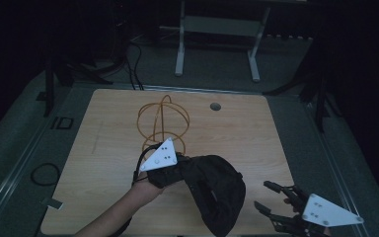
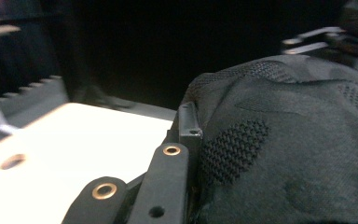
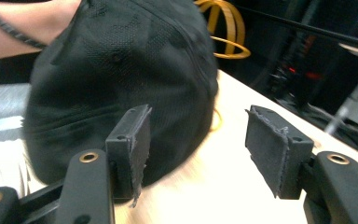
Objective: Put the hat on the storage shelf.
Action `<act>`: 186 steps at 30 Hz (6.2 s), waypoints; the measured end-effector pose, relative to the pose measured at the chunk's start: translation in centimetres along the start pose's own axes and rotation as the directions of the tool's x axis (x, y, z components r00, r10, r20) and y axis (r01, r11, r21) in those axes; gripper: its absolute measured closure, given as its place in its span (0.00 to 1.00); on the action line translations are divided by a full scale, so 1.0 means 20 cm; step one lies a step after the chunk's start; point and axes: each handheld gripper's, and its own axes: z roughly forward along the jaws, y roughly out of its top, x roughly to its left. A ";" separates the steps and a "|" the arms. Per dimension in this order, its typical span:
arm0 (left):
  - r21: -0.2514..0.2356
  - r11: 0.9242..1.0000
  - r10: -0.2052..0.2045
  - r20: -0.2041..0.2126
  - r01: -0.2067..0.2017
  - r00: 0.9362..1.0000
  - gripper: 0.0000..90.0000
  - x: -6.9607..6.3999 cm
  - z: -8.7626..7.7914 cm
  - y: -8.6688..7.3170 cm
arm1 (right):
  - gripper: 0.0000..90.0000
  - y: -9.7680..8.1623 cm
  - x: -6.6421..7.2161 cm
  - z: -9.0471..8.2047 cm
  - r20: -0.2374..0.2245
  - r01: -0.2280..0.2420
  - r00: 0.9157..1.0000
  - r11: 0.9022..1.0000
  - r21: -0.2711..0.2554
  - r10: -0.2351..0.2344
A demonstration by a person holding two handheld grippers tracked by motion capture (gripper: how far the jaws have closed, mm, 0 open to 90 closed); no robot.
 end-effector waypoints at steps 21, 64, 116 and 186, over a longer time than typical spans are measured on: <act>0.019 1.000 -0.018 0.092 0.016 0.996 0.99 0.03 0.04 0.03 | 0.97 0.13 0.08 0.22 -0.121 0.165 0.979 0.986 -0.019 -0.166; 0.177 0.984 0.057 -0.185 -0.024 0.981 0.66 -0.01 -0.24 -0.15 | 0.98 0.22 -0.25 0.14 0.201 -0.030 0.978 0.989 -0.142 0.058; 0.072 0.980 -0.112 -0.574 0.185 0.812 0.02 -0.02 -0.64 -0.87 | 0.98 0.67 -0.41 1.04 0.145 0.038 0.989 0.999 -0.009 -0.037; 0.044 0.972 -0.171 -0.550 0.233 0.818 0.02 -0.02 -0.65 -0.89 | 0.15 0.47 -0.45 1.22 0.000 -0.161 0.987 0.985 0.058 0.162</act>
